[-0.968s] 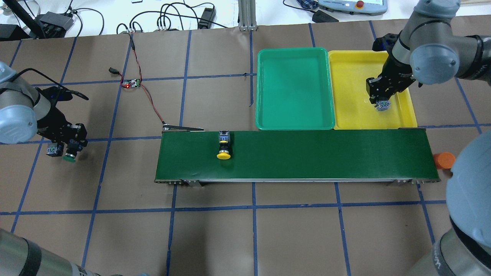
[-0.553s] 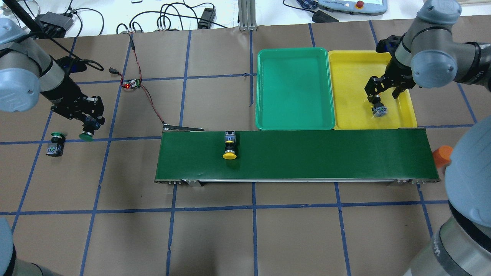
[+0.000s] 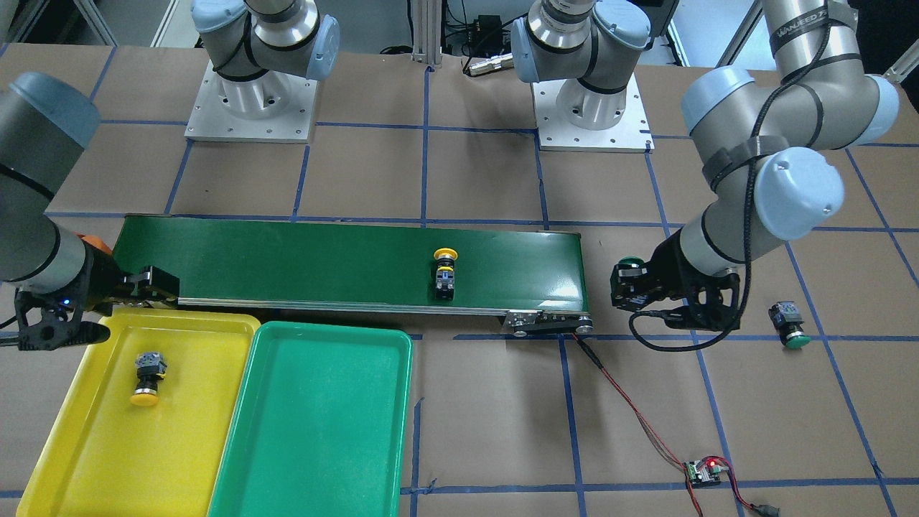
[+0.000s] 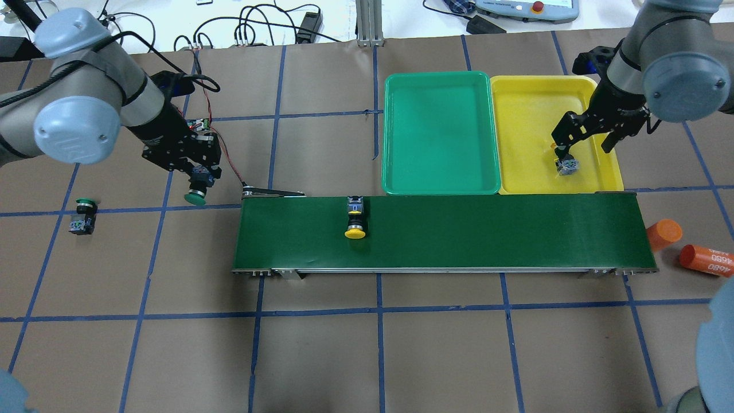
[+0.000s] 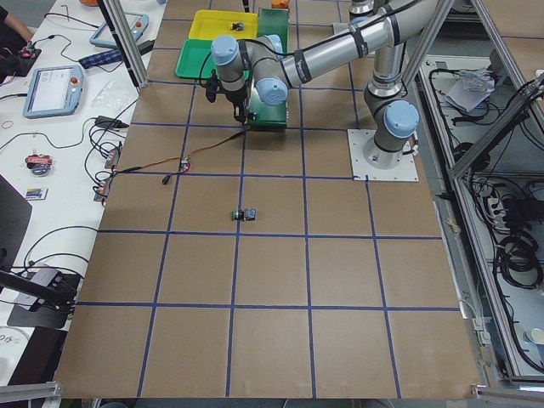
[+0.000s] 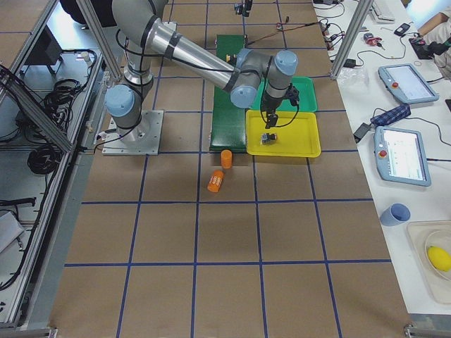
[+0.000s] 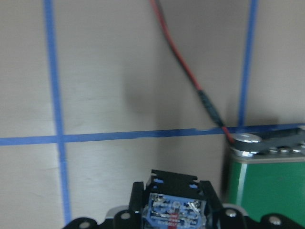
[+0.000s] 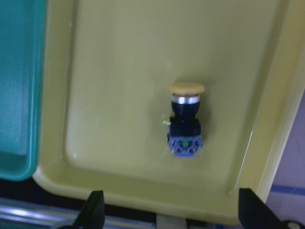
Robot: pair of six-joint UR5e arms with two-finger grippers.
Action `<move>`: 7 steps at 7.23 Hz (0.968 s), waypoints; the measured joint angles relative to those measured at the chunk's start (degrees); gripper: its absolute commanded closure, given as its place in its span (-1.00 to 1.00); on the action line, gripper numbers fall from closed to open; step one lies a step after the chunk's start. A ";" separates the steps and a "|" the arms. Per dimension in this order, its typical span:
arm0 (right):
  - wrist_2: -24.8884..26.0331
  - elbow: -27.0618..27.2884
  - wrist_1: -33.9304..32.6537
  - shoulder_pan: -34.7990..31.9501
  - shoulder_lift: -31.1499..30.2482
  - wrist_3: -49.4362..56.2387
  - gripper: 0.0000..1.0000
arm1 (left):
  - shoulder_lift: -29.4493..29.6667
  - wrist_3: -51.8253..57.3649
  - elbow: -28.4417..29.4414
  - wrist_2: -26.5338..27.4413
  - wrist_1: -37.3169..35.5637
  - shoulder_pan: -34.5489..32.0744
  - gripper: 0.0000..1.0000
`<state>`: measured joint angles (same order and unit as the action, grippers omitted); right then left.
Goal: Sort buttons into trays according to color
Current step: 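Set green button on belt with left gripper while right gripper returns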
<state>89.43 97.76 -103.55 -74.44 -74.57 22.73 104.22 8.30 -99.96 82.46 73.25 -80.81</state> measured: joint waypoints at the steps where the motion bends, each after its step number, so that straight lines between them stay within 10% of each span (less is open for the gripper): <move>1: 0.03 3.27 2.05 -0.05 -4.26 -0.60 -1.00 | 0.44 -3.50 -0.67 -0.25 -0.28 -2.73 1.00; 4: -0.37 7.12 3.00 -0.09 -8.77 -1.76 -1.00 | 0.05 -7.00 -6.27 -0.23 -5.67 -6.02 1.00; 6: -0.61 7.03 3.10 -0.28 -7.64 -2.57 -1.00 | 0.62 -7.21 -9.01 -0.11 -10.94 -6.18 -0.99; 7: -0.58 6.98 3.13 -0.96 -7.47 -0.89 -1.00 | 0.69 -7.46 -9.35 -0.03 -11.55 -6.20 -1.00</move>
<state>88.85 104.75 -100.42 -75.40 -82.04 21.83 104.90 0.84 -109.31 82.43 61.69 -87.00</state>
